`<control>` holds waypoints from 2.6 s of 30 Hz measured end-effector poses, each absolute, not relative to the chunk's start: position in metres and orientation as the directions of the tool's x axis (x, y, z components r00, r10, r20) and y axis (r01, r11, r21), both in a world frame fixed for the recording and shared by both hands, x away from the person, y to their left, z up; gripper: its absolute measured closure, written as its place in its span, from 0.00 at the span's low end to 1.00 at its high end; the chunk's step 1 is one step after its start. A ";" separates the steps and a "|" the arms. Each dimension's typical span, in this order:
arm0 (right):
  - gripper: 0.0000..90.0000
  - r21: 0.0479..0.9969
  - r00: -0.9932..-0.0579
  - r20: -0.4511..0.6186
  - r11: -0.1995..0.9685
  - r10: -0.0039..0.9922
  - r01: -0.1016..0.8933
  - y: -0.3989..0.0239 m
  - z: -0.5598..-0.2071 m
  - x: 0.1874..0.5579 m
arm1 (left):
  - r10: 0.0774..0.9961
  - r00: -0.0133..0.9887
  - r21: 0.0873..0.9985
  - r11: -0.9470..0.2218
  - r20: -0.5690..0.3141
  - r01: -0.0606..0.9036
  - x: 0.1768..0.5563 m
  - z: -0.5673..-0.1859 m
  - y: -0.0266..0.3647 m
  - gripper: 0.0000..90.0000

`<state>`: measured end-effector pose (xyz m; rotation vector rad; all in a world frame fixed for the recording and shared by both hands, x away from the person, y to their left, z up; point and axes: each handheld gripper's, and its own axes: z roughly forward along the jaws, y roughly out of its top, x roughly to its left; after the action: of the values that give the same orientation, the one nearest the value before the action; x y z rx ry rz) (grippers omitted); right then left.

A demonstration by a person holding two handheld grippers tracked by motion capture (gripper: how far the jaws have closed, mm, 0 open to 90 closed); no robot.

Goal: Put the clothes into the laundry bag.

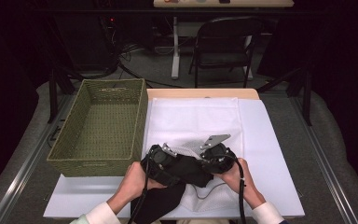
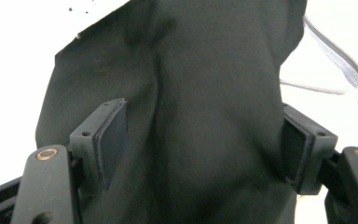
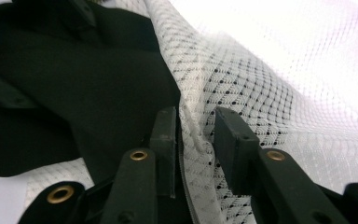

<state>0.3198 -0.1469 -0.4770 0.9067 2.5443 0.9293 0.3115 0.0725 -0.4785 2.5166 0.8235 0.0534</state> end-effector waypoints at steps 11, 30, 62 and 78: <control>0.95 0.671 -0.770 -0.036 0.587 0.637 0.454 -0.147 -0.476 0.321 | 0.533 0.837 0.516 -0.685 -0.124 0.513 0.312 -0.500 0.068 0.51; 0.96 0.735 -0.776 -0.047 0.548 0.629 0.400 -0.147 -0.454 0.310 | 0.635 0.763 0.544 -0.599 -0.123 0.587 0.324 -0.483 0.049 0.73; 0.96 0.701 -0.736 -0.088 0.566 0.672 0.433 -0.156 -0.465 0.309 | 0.578 0.814 0.624 -0.614 -0.062 0.483 0.278 -0.487 0.093 0.11; 0.96 0.690 -0.752 -0.073 0.577 0.656 0.437 -0.150 -0.469 0.314 | 0.589 0.806 0.619 -0.611 -0.062 0.494 0.279 -0.516 0.083 0.52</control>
<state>0.3139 -0.1496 -0.4689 0.8926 2.4913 0.9610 0.2787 0.0833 -0.5162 2.3499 0.7951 0.1943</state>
